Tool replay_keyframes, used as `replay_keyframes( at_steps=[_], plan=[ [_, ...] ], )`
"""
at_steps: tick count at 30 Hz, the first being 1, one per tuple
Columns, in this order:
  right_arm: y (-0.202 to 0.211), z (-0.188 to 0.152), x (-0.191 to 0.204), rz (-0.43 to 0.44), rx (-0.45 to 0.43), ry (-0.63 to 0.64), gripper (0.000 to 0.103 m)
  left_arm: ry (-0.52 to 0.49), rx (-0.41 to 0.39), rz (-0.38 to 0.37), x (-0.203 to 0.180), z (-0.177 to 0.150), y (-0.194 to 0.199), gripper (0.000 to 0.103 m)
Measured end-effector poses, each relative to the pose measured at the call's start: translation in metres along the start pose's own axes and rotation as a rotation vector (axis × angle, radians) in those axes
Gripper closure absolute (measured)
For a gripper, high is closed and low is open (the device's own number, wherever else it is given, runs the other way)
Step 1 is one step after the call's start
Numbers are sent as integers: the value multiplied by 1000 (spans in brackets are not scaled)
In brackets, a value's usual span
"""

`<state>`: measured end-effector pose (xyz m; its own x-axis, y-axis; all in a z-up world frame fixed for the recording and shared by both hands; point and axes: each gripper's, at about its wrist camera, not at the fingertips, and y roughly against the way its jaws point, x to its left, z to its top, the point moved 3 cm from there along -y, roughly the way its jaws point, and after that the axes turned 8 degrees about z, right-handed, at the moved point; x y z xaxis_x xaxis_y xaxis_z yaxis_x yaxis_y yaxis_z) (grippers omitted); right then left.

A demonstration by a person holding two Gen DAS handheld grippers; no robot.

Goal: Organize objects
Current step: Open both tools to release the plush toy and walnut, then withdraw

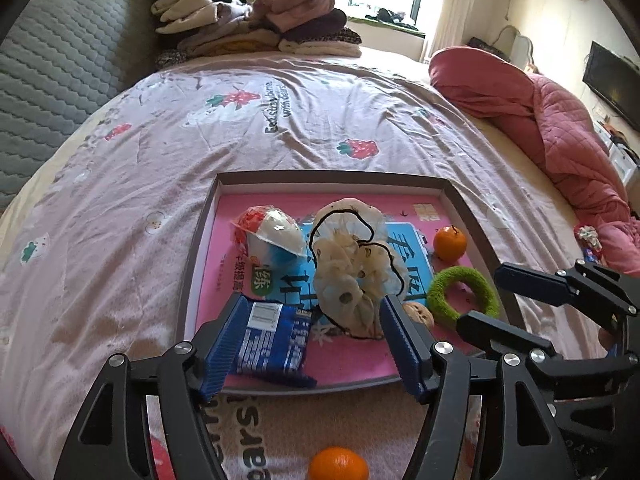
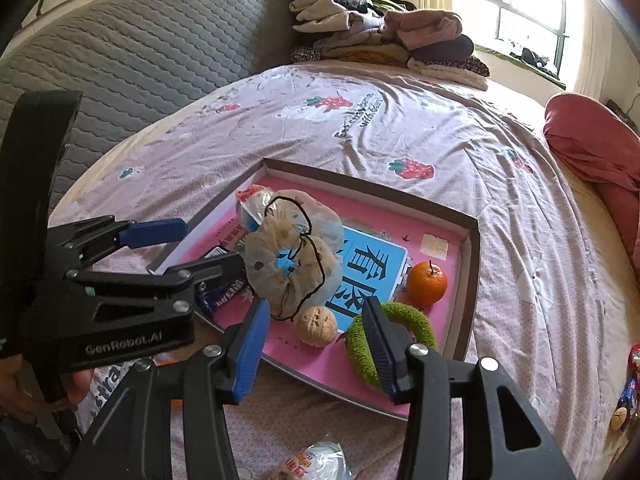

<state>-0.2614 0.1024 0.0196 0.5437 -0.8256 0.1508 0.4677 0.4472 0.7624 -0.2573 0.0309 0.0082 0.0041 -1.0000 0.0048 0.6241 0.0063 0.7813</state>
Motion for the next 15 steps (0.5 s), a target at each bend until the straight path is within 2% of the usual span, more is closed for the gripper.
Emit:
replay_keyframes(
  at_steps=[12,15],
  plan=[
    [42,4,12,22,-105,-18,52,15,-74,27,0,-11,50,31],
    [56,7,15,27,-138,-16,52,0,-125,71,-1,-11,66,31]
  ],
)
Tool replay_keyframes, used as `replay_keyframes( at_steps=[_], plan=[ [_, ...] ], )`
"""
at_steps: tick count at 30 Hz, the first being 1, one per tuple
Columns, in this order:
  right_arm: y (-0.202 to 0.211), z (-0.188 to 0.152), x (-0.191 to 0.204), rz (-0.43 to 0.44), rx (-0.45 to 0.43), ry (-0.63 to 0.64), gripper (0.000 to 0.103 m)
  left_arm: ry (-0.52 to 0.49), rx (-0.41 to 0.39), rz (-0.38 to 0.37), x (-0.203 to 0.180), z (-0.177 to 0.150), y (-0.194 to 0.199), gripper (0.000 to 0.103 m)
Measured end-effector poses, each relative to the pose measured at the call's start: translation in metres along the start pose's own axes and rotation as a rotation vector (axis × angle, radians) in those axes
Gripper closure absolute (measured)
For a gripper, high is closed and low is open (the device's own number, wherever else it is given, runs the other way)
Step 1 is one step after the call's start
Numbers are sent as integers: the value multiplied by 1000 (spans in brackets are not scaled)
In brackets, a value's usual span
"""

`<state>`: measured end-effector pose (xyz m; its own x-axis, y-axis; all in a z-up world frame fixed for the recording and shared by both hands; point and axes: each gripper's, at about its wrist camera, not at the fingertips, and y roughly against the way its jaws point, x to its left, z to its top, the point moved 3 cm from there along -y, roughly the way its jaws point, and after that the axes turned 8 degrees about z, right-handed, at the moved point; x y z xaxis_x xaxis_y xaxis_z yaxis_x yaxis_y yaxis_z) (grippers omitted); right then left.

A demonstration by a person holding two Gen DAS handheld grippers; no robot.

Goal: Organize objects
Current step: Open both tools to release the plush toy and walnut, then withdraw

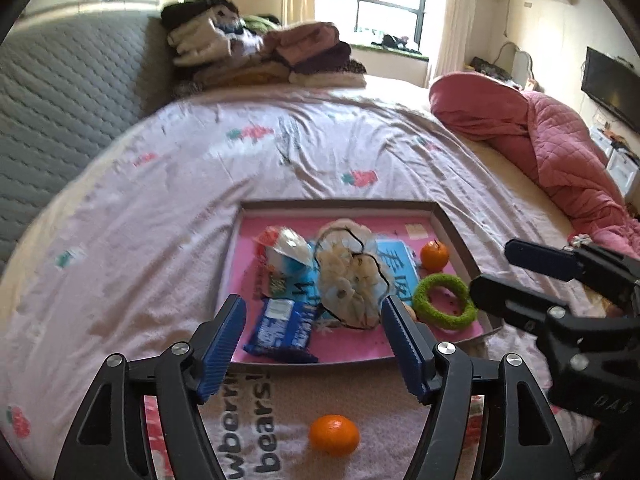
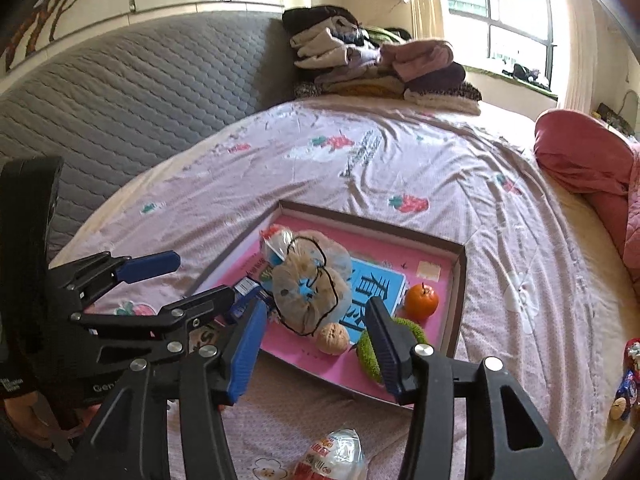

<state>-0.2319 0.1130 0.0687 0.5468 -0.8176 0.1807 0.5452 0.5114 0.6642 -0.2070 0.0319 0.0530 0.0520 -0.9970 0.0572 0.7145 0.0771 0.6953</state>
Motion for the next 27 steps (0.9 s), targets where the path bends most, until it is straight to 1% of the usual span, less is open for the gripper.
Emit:
replay_keyframes(
  at_steps=[2,6,11,13,14,20,23,27],
  plan=[
    [8,2,2,2,-20,3,51,-1,-23,16,2,1,9,31],
    [23,7,8,-7,-55,24,51,1,-49,14,4,4,25,31],
    [38,10,13,0,-96,19,50,3,-83,22,6,4,45,31],
    [43,11,15,-4,-110,25,46,10,-94,21,8,2,52,31],
    [45,11,16,-7,-116,27,46,13,-96,20,8,1,54,31],
    [57,5,19,-24,-148,11,45,46,-115,1,12,-8,70,29],
    [64,1,21,-33,-160,7,45,46,-123,4,12,-14,76,29],
    [74,-4,24,-23,-180,-3,45,44,-134,7,12,-22,83,29]
  ],
)
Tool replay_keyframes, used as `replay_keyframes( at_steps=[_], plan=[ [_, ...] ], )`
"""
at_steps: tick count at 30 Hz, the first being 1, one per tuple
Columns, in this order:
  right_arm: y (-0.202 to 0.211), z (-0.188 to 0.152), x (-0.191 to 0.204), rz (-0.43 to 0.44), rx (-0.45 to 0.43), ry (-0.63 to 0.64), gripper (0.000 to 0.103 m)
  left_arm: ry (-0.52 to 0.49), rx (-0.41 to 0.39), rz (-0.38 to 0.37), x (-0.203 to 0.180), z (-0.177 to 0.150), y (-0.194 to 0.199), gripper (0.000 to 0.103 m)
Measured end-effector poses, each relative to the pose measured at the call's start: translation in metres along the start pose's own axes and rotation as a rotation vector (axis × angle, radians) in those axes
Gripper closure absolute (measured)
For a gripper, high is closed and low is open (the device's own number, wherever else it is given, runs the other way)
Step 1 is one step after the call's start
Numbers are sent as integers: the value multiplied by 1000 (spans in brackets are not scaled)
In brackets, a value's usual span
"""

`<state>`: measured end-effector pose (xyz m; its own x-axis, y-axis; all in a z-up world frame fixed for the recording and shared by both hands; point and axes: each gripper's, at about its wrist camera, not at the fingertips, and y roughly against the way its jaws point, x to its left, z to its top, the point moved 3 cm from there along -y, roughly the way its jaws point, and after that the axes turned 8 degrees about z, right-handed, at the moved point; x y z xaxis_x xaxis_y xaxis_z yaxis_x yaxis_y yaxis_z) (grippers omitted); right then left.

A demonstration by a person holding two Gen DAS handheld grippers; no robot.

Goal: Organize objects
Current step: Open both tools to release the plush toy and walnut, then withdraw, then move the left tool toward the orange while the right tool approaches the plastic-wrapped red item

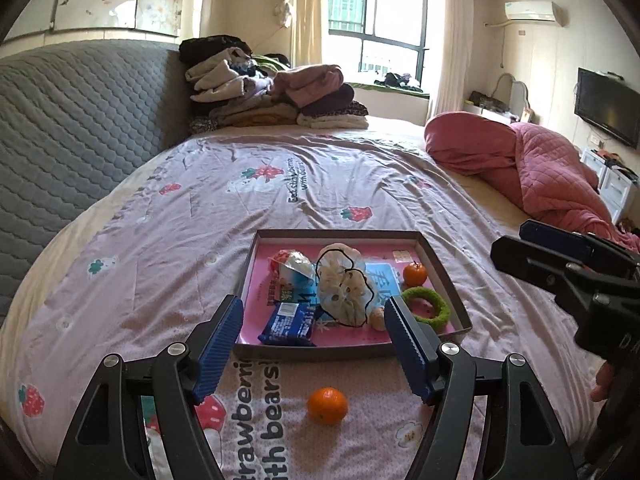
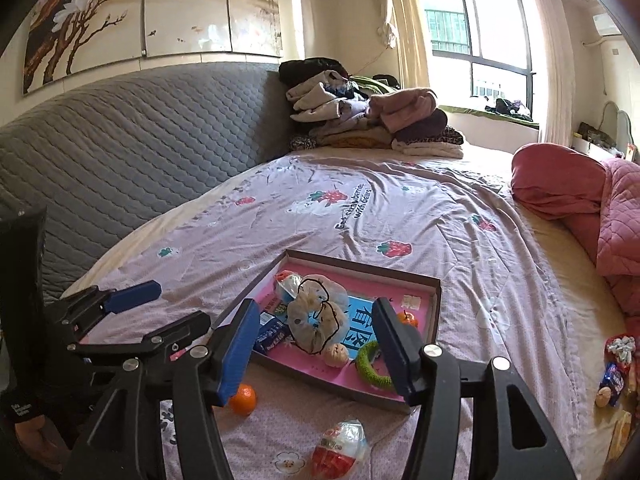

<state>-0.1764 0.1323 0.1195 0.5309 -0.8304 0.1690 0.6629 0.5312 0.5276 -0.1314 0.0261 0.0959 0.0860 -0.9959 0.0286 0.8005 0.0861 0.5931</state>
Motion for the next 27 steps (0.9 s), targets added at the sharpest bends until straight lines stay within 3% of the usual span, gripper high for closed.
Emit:
replay_keyframes(
  at_steps=[27],
  plan=[
    [27,-24,21,-14,-60,17,40,-26,-39,11,-3,-20,36,29]
  ],
)
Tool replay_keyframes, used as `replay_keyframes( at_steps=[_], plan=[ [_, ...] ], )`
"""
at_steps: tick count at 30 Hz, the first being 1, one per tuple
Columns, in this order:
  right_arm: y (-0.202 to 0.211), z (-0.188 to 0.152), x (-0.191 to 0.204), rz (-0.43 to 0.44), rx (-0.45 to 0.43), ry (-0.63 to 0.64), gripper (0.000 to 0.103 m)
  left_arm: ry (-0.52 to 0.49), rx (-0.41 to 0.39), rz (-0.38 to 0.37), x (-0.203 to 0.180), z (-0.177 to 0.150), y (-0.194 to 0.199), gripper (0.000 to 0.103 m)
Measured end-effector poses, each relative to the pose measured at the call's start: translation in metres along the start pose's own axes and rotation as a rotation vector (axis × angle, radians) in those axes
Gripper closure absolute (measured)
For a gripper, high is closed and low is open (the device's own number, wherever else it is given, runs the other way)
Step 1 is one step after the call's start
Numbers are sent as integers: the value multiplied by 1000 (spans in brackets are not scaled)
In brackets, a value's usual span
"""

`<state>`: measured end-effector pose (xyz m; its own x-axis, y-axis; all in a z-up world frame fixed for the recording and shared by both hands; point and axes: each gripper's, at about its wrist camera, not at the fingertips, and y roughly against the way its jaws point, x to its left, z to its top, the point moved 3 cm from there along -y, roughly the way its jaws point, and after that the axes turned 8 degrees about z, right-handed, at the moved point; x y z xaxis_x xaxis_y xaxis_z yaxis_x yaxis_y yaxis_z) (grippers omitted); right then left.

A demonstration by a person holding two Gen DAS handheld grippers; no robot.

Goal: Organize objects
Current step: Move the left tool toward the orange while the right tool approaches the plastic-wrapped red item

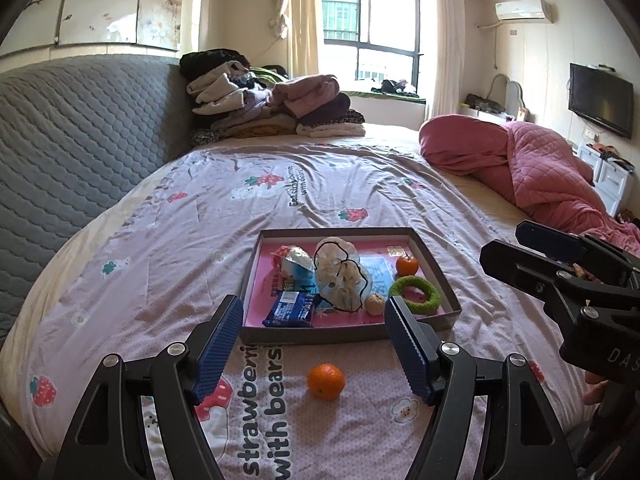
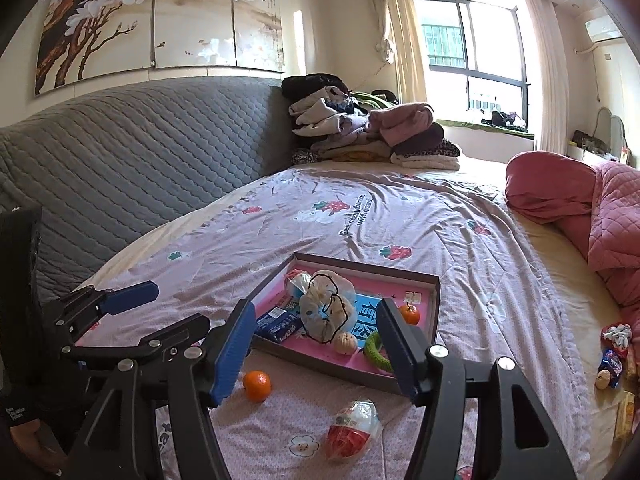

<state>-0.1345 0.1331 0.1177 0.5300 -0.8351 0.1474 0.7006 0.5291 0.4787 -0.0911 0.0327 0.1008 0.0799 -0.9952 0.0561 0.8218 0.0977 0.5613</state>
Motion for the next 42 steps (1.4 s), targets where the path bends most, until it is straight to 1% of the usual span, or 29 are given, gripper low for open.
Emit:
replay_keyframes(
  at_steps=[5,12,23,32,36,42],
  plan=[
    [5,-4,0,-16,-21,1,40,4,0,0,1,-4,0,29],
    [7,-17,-2,-33,-23,-14,39,5,19,1,2,-16,-5,29],
    [-9,-54,-11,-62,66,-48,39,-21,75,20,1,-38,-23,29],
    [-17,-75,-15,-99,107,-71,39,-31,109,22,0,-54,-36,29],
    [-24,-85,-13,-120,137,-54,39,-44,126,20,-2,-62,-44,29],
    [-34,-93,-15,-115,183,-65,39,-68,164,15,-7,-75,-55,29]
  ],
)
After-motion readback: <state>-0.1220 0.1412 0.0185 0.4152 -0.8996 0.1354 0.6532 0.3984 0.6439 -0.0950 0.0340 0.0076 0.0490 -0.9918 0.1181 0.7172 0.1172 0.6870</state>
